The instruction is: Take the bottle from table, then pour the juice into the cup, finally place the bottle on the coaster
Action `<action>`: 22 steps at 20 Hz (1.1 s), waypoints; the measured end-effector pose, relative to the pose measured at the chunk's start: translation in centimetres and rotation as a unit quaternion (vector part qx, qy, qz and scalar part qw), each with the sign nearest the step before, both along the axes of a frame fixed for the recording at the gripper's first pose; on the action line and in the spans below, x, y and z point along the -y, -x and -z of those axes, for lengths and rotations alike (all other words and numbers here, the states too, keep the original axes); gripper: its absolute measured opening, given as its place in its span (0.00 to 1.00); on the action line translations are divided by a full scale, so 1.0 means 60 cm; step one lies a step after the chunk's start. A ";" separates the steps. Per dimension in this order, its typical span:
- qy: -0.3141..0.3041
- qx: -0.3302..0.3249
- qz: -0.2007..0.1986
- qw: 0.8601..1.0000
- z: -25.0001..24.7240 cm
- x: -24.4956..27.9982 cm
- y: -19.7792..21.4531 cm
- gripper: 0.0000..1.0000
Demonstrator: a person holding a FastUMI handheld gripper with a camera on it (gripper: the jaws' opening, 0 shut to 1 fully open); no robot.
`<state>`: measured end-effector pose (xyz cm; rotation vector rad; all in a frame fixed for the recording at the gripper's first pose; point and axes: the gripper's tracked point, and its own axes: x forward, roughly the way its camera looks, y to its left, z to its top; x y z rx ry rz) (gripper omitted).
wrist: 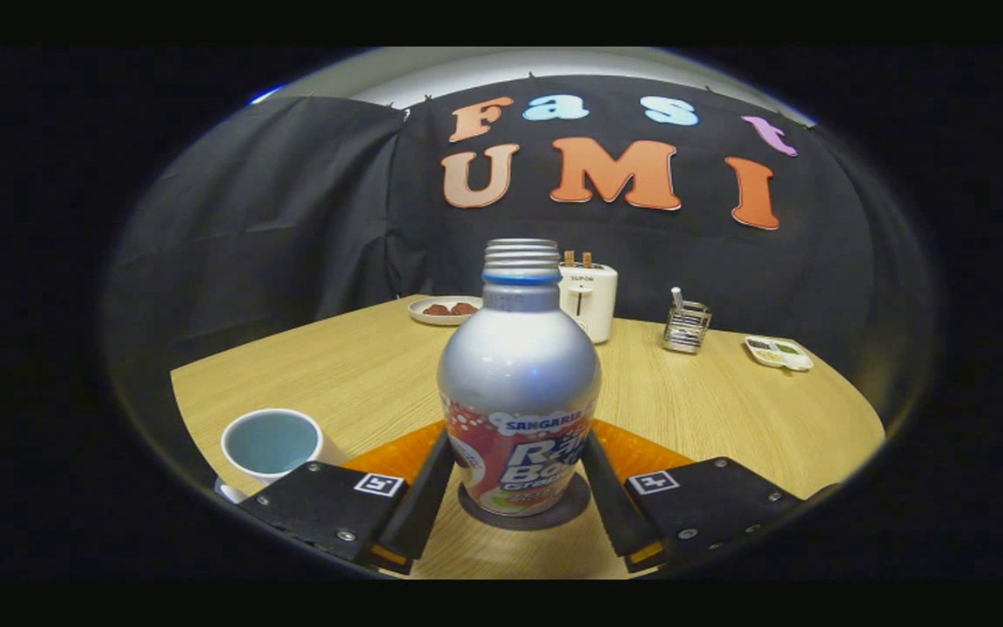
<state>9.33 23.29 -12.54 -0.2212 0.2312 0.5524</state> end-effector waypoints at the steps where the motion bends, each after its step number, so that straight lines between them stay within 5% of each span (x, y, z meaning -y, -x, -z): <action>1: 0.000 -0.002 0.000 1.000 0.005 -0.003 0.001 0.79; 9: 0.002 -0.006 0.006 1.000 0.019 0.007 0.005 0.82; 14: -0.009 0.001 0.006 1.000 -0.001 0.017 0.012 0.97; 22: -0.017 -0.003 0.008 1.000 -0.031 0.061 0.063 0.98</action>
